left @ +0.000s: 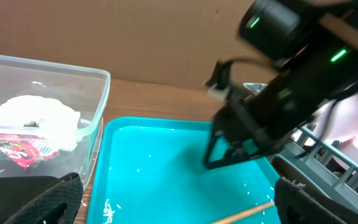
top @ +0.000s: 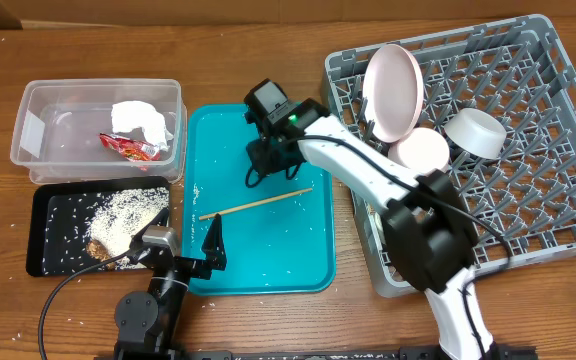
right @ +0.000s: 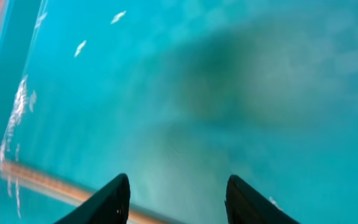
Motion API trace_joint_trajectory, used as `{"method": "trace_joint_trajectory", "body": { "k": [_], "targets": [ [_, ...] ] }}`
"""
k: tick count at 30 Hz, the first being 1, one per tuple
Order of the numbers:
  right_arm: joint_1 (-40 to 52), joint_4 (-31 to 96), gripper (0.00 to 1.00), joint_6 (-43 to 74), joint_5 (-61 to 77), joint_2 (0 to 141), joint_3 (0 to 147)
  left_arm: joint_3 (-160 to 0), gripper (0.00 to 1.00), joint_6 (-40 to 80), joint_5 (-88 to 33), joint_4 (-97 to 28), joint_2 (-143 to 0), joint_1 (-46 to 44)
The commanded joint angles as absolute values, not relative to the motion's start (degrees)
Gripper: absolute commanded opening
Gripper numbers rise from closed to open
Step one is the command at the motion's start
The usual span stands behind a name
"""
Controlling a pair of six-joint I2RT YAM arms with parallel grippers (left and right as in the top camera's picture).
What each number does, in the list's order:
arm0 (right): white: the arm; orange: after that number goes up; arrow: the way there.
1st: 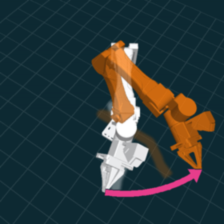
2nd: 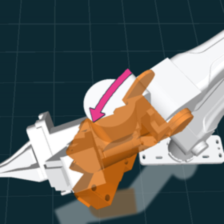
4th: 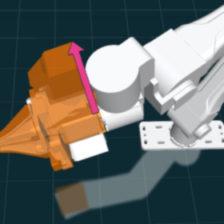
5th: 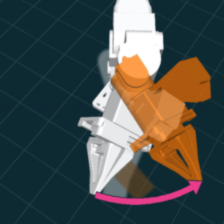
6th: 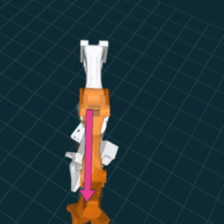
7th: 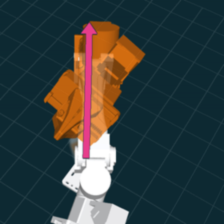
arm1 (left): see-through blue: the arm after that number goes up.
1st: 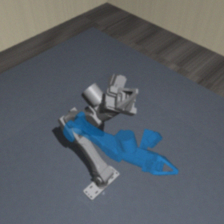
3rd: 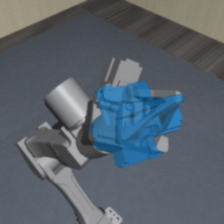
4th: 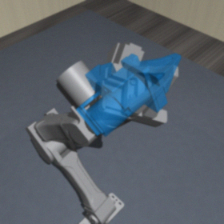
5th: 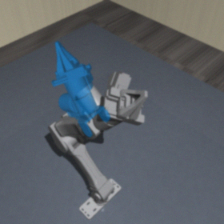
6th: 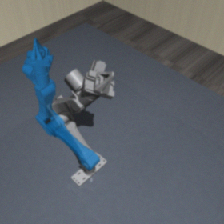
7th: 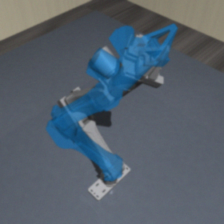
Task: Sort waste into correct bins and load items into the dishwasher
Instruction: 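Reach the right gripper to the second chopstick and grasp it, then carry the second chopstick with the right gripper into the rack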
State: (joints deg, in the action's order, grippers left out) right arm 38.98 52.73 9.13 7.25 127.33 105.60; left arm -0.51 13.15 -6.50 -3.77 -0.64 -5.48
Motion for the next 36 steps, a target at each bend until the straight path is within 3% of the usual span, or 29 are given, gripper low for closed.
{"method": "trace_joint_trajectory", "body": {
  "k": [1,6,11,16,23,25,30,36],
  "targets": [
    [39.62,57.39,0.52,-11.57,6.94,122.54,105.67,-0.27,1.00,13.30,-6.92,-3.79,-0.25,-5.19],
    [40.29,63.13,0.52,-26.09,13.63,123.24,102.24,-0.27,1.00,13.30,-6.92,-3.79,-0.25,-5.19],
    [42.74,63.22,0.52,-31.44,13.30,123.26,97.54,-0.27,1.00,13.30,-6.92,-3.79,-0.25,-5.19],
    [43.94,55.88,0.52,-31.94,3.95,123.35,91.96,-0.27,1.00,13.30,-6.92,-3.79,-0.25,-5.19],
    [44.03,52.25,0.51,-31.68,3.51,123.39,88.09,-0.27,1.00,13.30,-6.92,-3.79,-0.25,-5.19],
    [44.03,51.70,0.44,-31.31,3.53,123.39,87.05,-0.27,1.00,13.28,-6.90,-3.79,-0.25,-5.19],
    [43.79,51.24,0.08,-25.56,2.22,123.39,84.66,-0.27,1.00,13.30,-6.92,-3.79,-0.25,-5.19],
    [42.52,52.75,0.04,-14.90,-3.25,122.76,86.04,-0.27,1.00,13.30,-6.92,-3.79,-0.25,-5.19]
  ]
}}
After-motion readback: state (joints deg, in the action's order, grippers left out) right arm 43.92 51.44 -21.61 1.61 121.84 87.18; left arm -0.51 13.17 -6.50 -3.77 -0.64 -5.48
